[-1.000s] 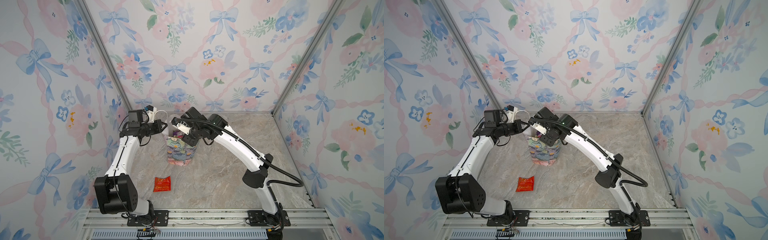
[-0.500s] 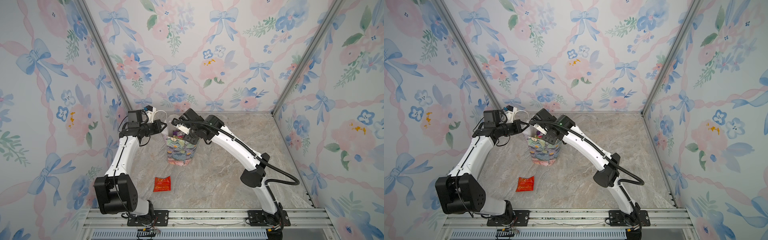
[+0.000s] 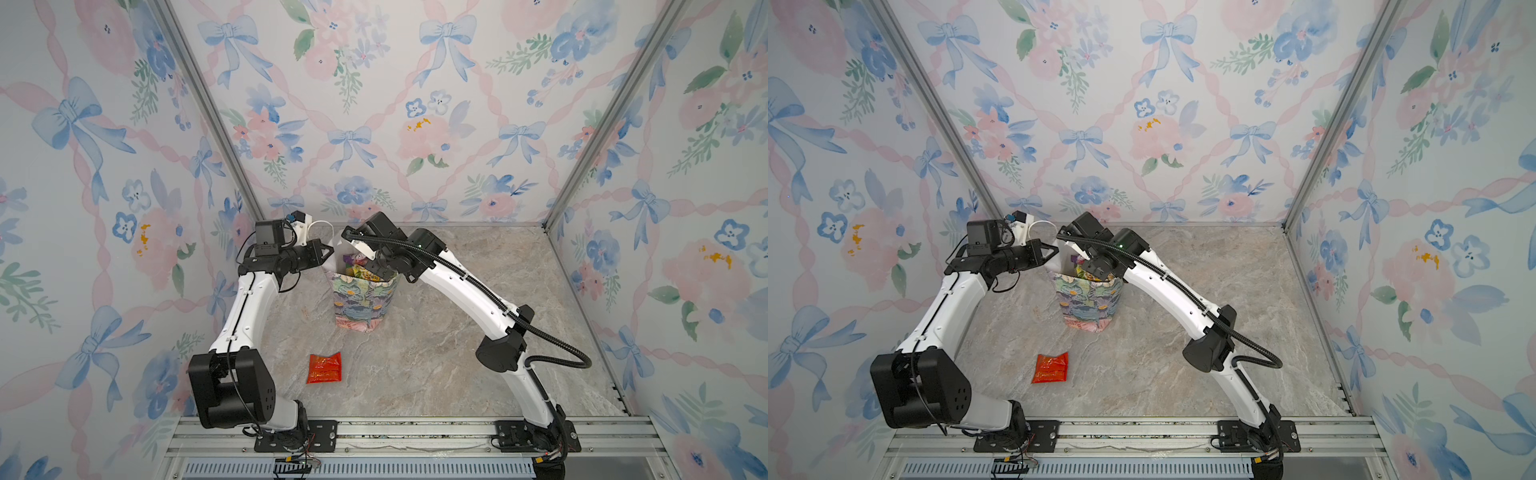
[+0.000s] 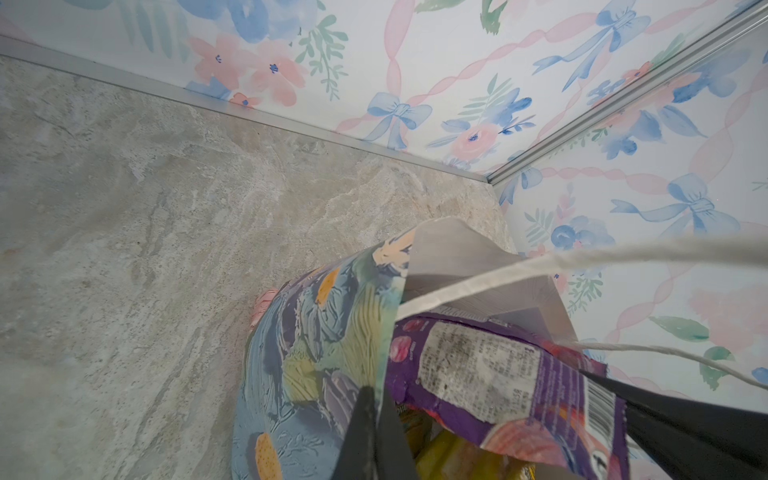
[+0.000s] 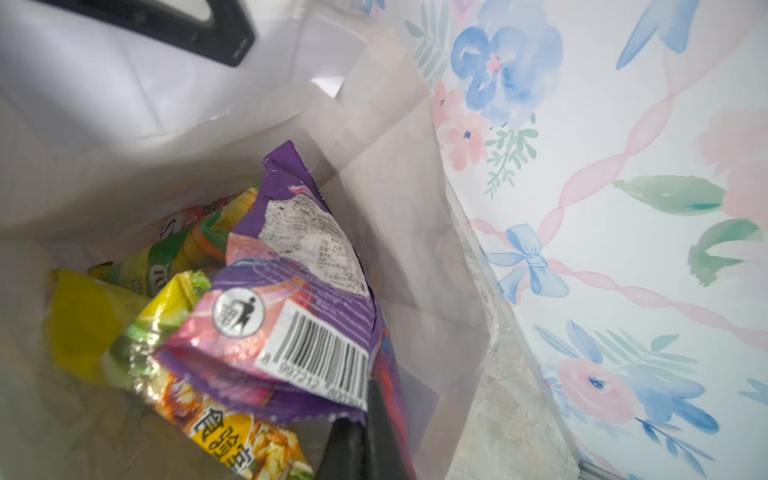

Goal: Place the snacks into the paper bag
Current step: 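Lower the right gripper into the bag and press the purple packet down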

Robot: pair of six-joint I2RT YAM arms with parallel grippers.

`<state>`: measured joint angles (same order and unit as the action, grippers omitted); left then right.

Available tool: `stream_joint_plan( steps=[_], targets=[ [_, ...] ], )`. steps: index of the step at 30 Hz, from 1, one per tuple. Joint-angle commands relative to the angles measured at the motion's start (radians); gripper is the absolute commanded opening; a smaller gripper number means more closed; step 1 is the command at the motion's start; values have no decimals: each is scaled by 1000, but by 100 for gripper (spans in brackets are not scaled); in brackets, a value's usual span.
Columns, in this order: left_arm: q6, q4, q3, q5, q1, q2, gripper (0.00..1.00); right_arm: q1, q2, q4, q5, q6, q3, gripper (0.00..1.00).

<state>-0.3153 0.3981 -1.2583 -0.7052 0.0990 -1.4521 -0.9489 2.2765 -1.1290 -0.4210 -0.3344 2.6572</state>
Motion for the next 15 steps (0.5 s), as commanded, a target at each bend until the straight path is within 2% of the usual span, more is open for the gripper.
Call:
stream_joint_plan(
  steps=[1,12,15],
  targets=[
    [19,16,20,-12,6,6,0,9,-42,100,-74,-11,35,0],
    [18,17,23,-14,6,1,0,-20,47,216,-140,-97,37,0],
    [19,17,23,-11,5,0,0,-29,84,198,-135,-97,34,6]
  ],
)
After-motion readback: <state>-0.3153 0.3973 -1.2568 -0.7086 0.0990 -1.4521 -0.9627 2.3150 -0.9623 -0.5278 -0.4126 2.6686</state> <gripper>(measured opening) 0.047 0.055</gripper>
